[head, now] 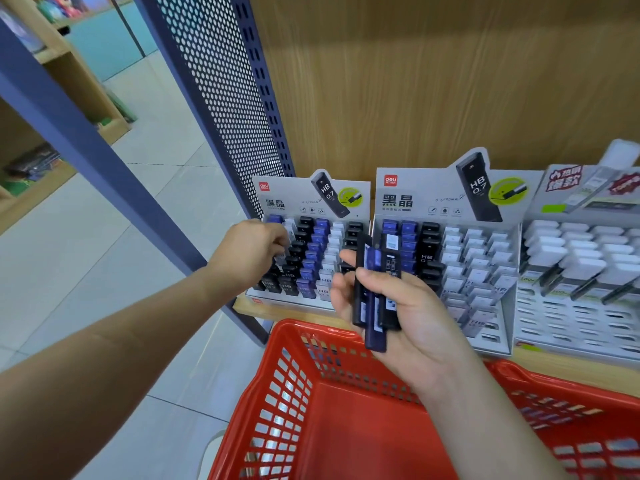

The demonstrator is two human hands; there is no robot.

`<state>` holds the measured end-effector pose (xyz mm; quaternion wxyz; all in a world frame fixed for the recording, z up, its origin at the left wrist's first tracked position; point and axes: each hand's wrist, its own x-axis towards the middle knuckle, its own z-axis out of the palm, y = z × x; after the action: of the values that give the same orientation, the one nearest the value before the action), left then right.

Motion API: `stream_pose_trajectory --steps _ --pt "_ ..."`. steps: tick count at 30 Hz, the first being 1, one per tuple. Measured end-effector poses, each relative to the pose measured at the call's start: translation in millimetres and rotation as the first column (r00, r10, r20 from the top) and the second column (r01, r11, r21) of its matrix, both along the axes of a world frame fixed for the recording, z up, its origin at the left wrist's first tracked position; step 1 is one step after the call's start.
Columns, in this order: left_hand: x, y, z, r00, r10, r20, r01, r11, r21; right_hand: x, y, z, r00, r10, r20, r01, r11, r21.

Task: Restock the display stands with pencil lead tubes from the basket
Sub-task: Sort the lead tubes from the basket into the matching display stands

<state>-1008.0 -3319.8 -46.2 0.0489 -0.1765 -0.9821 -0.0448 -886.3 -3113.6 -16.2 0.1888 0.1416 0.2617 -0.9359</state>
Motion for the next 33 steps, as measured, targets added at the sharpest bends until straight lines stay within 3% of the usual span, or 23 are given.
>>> stream_pose_trajectory --steps 5,6,7,8,9,10,11,13,15,20,23,26,30,33 --pt "-3 2 7 1.000 0.006 -0.018 -0.007 0.998 -0.058 3 -5 0 1.000 0.021 -0.012 -0.020 0.999 0.051" --pt "-3 7 11 0.999 0.031 0.010 -0.031 0.999 -0.020 3 -6 0 1.000 0.028 -0.014 -0.027 0.997 0.066" --pt "0 13 17 0.994 0.073 0.080 -0.082 0.990 0.115 3 -5 0 0.999 0.037 -0.017 -0.036 0.995 0.091" --pt "4 23 28 0.965 0.102 0.240 -0.180 0.927 0.330 3 -5 0 0.999 0.047 -0.022 -0.044 0.991 0.130" --pt "10 32 40 0.892 0.040 0.450 -0.303 0.792 0.531 3 -4 -1 0.998 0.057 -0.027 -0.051 0.983 0.178" --pt "17 40 53 0.794 -0.096 0.600 -0.410 0.645 0.645 3 -4 -2 0.998 0.062 -0.031 -0.053 0.972 0.228" --pt "24 45 64 0.710 -0.224 0.668 -0.455 0.578 0.677 3 -3 -2 0.997 0.061 -0.038 -0.048 0.961 0.271" --pt "35 54 79 0.627 -0.345 0.699 -0.398 0.629 0.667 4 -2 -2 0.996 0.054 -0.065 -0.030 0.943 0.332" --pt "45 61 86 0.640 -0.360 0.678 -0.296 0.700 0.650 5 0 3 0.995 0.061 -0.084 -0.027 0.934 0.358" --pt "49 56 97 0.757 -0.276 0.592 -0.356 0.585 0.729 12 17 12 0.993 0.107 -0.049 -0.083 0.931 0.355" --pt "57 54 108 0.802 -0.208 0.560 -0.340 0.612 0.714 16 31 17 0.992 0.048 -0.121 0.007 0.908 0.419" --pt "71 62 115 0.763 -0.238 0.601 -0.329 0.657 0.678 20 39 26 0.980 -0.070 -0.188 0.154 0.864 0.479" --pt "100 87 117 0.695 -0.290 0.657 -0.288 0.725 0.625 26 48 37 0.951 -0.247 -0.184 0.299 0.883 0.362" --pt "123 109 113 0.695 -0.331 0.638 -0.271 0.701 0.659 33 53 44 0.956 -0.253 -0.147 0.288 0.904 0.316"
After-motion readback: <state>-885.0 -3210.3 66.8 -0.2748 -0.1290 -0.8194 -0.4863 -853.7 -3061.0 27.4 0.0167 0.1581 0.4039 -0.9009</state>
